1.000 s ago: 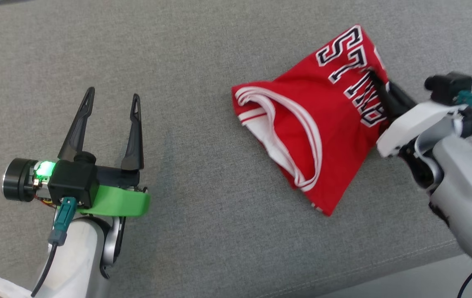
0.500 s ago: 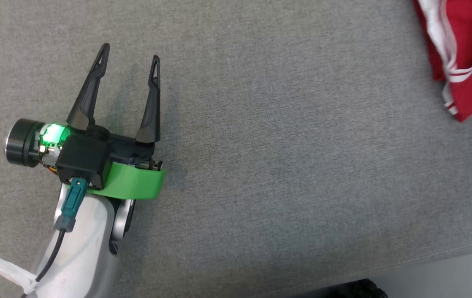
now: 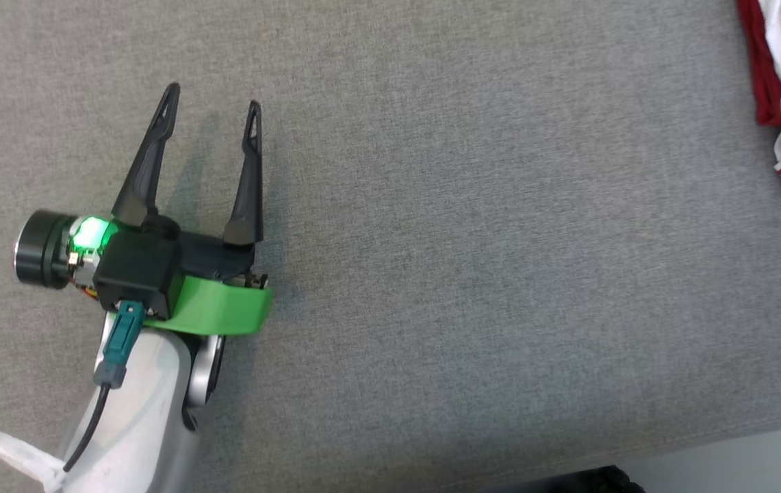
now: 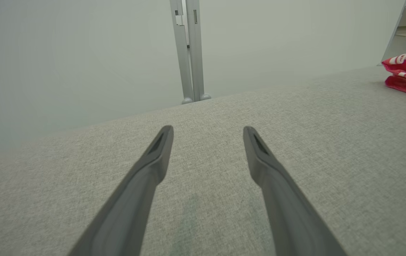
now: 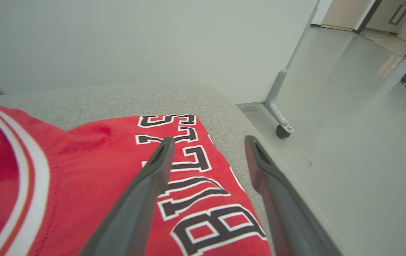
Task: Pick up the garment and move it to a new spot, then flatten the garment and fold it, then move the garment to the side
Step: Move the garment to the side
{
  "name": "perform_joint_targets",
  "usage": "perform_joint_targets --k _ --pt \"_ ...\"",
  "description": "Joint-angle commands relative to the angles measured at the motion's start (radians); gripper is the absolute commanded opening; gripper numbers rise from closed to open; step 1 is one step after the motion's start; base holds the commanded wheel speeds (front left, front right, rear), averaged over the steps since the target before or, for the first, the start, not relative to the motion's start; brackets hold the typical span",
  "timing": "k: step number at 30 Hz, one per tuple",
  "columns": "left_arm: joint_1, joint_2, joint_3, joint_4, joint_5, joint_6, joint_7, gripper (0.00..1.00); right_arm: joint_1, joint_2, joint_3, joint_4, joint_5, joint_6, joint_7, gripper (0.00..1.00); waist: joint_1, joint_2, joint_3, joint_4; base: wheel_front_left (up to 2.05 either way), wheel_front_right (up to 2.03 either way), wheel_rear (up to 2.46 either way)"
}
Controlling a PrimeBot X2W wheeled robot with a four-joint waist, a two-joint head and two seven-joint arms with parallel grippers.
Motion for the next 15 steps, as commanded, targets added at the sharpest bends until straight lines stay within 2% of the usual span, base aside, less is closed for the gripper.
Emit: perform_joint_targets --k 1,5,8,15 --pt "0.027 0.004 0.009 0.006 -0.007 0.009 -0.006 1.00 0.062 0.027 -0.040 -0.051 -0.038 -0.002 -0.002 1.00 -0.0001 0.0000 -0.070 -0.037 0.00 0.00 0.00" --pt "0.077 0.015 0.024 0.022 -0.028 0.020 -0.010 1.00 0.214 0.138 -0.148 -0.226 -0.119 -0.002 -0.002 1.00 -0.0001 0.0000 -0.135 -0.064 0.00 0.00 0.00" --pt "0.119 0.019 0.036 0.032 -0.043 0.029 -0.012 1.00 0.328 0.223 -0.190 -0.359 -0.164 -0.002 -0.002 1.00 -0.0001 0.0000 -0.185 -0.080 0.00 0.00 0.00" --pt "0.205 0.014 0.051 0.059 -0.079 0.047 -0.016 1.00 0.568 0.372 -0.192 -0.596 -0.221 -0.002 -0.002 1.00 -0.0001 0.0000 -0.302 -0.068 0.00 0.00 0.00"
